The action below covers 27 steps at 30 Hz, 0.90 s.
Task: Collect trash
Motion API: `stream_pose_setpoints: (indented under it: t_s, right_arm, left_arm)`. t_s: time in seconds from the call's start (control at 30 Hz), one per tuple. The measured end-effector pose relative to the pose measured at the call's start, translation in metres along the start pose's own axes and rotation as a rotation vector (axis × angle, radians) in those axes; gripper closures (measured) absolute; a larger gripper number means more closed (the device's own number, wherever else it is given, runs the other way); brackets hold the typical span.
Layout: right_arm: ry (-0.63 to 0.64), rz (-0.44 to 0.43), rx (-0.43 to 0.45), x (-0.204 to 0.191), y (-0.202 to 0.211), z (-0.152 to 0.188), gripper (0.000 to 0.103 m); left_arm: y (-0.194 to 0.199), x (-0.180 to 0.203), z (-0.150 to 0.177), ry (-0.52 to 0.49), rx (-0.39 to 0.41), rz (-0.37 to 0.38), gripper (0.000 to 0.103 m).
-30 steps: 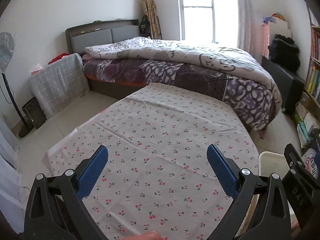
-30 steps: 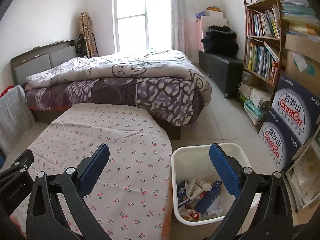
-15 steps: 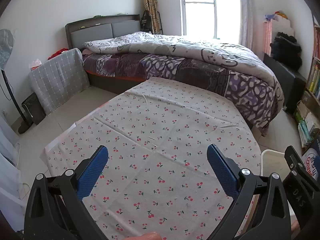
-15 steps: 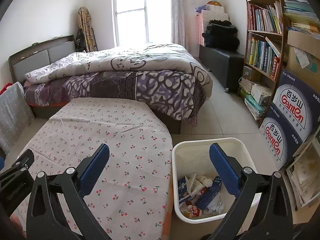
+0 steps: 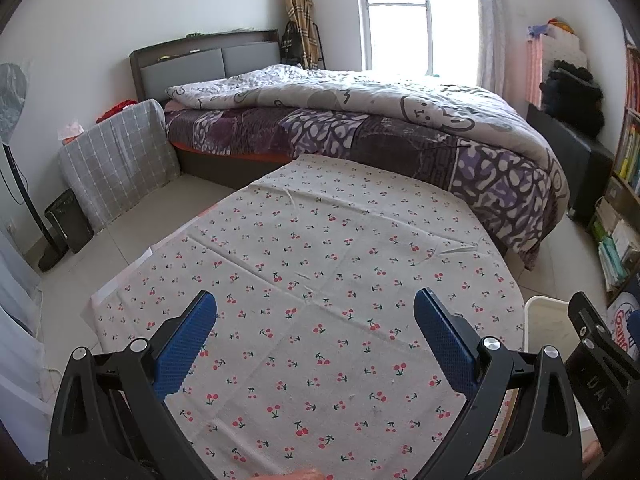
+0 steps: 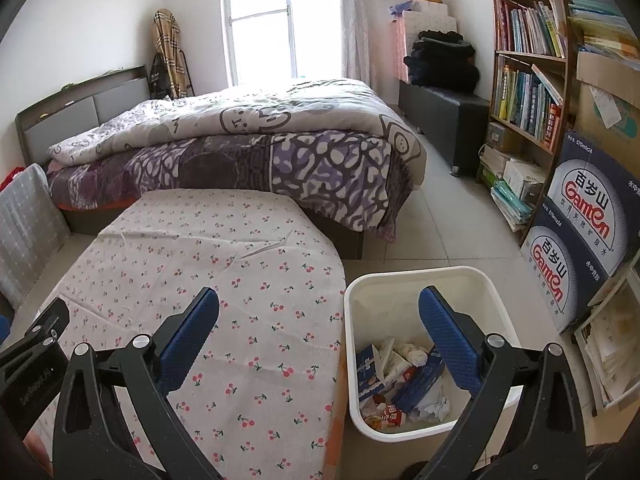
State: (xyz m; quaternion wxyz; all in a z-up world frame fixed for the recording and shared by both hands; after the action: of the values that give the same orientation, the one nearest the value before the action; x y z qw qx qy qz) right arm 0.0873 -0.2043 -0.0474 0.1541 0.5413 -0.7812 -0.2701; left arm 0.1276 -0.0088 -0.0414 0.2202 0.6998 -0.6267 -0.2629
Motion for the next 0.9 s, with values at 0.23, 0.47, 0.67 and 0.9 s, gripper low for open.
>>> stream_pose_setpoints:
  t_s: [0.23, 0.47, 0.67, 0.9]
  right_arm:
    - [0.001, -0.003, -0.006, -0.0012, -0.0012, 0.0009, 0.007]
    - [0.003, -0.005, -0.019, -0.0012, -0.0037, 0.0025, 0.007]
    - [0.004, -0.007, -0.024, -0.0007, -0.0042, 0.0035, 0.007]
    - [0.004, -0.007, -0.024, -0.0008, -0.0042, 0.0033, 0.007]
  left_arm:
    - [-0.0004, 0.0018, 0.0006, -0.007, 0.003, 0.002, 0.007]
    - [-0.0017, 0.001, 0.0026, -0.019, 0.011, 0.012, 0.007]
    - [-0.0017, 0.0029, 0.0012, -0.023, 0.009, 0.017, 0.008]
    - [-0.0009, 0.0029, 0.0016, -0.026, 0.017, 0.029, 0.009]
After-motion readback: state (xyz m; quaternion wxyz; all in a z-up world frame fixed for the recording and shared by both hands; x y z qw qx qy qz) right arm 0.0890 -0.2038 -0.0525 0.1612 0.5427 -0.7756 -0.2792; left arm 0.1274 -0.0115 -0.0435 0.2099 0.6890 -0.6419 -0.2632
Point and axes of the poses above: each gripper's, at about its wrist camera, not at the fingertips, and y roughly against the way its jaws point, x to its right, z to its underside, the point moved 4 cm from there along -y, roughly the way its jaws point, and after that the axes turned 5 degrees about -z, right-handed, at the moved point
